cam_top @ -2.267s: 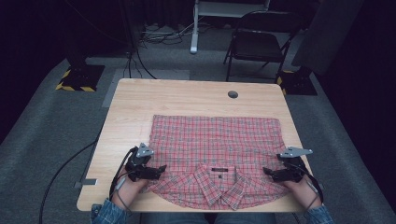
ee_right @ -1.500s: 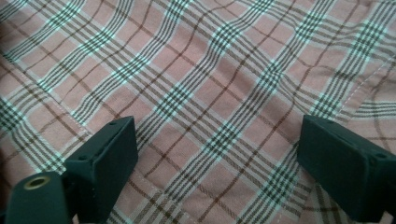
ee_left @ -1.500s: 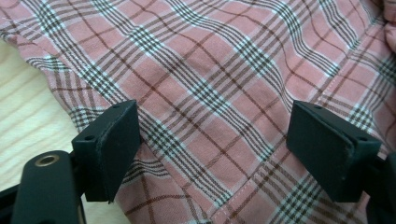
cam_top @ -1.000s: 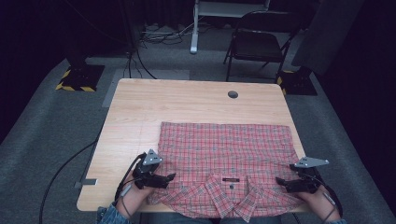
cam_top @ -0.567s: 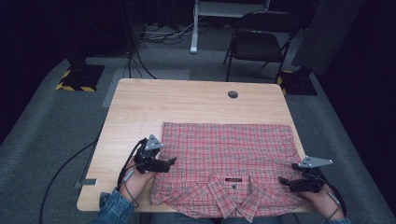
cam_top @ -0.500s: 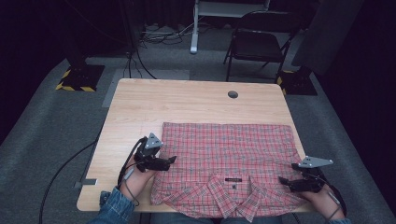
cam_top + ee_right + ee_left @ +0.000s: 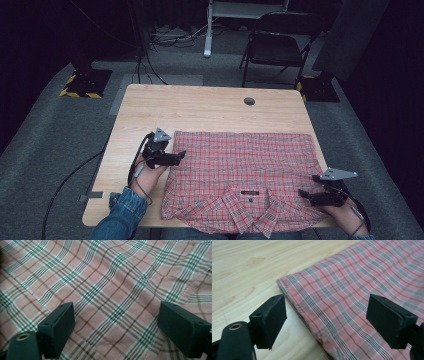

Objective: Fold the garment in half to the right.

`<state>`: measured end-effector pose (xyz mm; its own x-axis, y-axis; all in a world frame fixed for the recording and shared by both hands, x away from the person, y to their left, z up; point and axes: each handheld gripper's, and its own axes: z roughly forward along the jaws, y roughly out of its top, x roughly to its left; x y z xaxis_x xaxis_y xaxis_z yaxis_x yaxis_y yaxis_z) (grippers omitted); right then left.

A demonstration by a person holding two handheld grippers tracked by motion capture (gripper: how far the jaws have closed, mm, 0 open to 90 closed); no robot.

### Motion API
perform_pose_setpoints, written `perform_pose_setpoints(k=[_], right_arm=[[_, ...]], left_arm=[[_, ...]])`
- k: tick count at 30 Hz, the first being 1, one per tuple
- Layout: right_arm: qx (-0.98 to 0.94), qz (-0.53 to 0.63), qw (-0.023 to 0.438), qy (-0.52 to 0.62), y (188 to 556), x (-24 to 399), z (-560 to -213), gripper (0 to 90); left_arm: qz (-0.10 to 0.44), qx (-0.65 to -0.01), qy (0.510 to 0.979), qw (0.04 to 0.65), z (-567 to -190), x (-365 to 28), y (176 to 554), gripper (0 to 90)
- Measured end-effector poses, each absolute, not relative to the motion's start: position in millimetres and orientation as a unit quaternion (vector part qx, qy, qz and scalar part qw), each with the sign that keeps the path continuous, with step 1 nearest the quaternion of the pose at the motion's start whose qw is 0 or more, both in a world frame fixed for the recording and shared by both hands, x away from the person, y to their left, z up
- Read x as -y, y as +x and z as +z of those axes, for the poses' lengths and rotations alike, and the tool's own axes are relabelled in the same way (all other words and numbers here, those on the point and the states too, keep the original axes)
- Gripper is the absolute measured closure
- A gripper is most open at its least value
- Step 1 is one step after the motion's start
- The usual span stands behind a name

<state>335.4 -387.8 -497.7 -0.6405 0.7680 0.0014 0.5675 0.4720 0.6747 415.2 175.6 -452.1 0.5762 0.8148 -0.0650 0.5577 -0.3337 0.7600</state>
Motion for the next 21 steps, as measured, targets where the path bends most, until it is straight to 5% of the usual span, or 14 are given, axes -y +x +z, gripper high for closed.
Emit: perform_pose_setpoints(k=[21], right_arm=[[-0.843,0.329,0.154,0.398,335,388,-498,14.4]], left_arm=[[0.203,-0.455,0.786,0.367,-463,-174,467,17.7]])
